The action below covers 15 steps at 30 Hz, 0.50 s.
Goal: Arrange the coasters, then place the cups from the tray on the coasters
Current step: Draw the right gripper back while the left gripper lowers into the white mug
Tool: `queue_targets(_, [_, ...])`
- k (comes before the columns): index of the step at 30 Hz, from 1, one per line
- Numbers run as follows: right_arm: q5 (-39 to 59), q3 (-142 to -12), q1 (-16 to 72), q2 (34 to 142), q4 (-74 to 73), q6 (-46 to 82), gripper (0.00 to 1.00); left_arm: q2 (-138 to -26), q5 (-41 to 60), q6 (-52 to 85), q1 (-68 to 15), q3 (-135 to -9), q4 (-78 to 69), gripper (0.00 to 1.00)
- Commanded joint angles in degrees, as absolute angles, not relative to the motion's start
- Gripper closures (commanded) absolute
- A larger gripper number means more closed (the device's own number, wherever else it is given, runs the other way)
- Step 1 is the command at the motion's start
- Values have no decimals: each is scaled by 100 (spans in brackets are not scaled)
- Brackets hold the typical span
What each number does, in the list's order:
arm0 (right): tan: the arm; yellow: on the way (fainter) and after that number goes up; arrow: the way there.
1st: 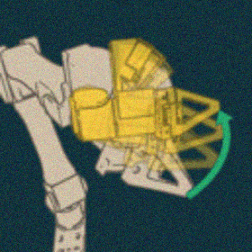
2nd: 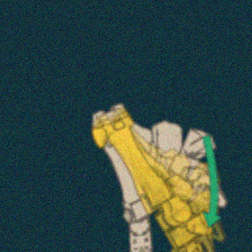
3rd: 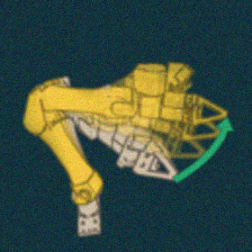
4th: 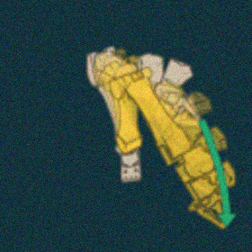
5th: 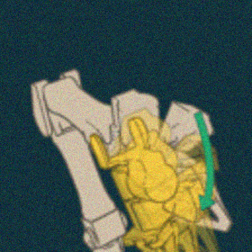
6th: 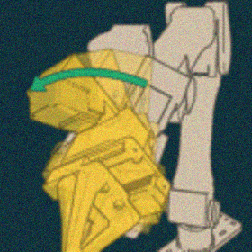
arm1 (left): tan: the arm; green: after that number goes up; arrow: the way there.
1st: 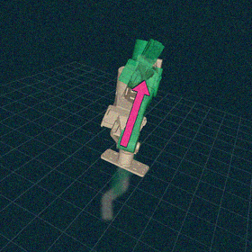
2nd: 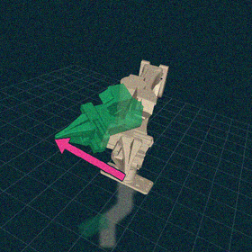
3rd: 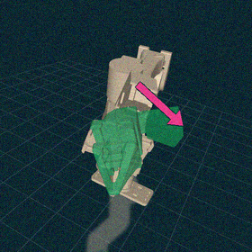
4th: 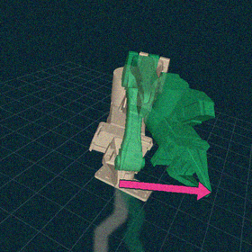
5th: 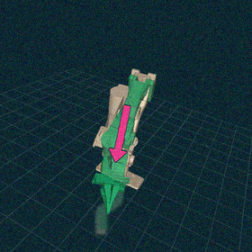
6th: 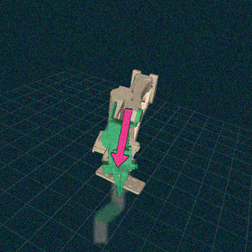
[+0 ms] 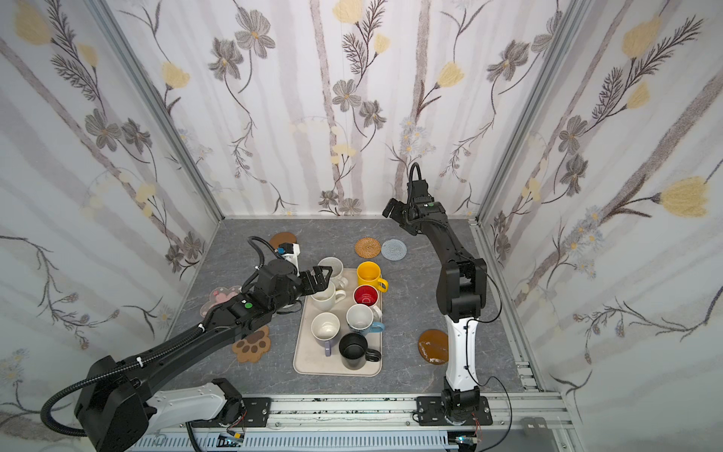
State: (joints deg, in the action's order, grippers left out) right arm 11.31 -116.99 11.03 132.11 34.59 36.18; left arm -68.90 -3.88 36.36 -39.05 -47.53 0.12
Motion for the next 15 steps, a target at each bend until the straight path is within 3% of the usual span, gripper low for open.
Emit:
queue_targets(1, [462, -11071, 1124, 12564, 3911, 2762, 0, -6925, -461, 3593, -3974, -4824, 194, 0])
queue_targets(10, [157, -7419, 1176, 9763, 2999, 2443, 0, -6791, -657, 3533, -4352, -4740, 592, 0])
queue_targets(15, [123, -6077, 1341, 8442, 2973, 2400, 0, -6593, -687, 3664, -4624, -4398, 694, 0])
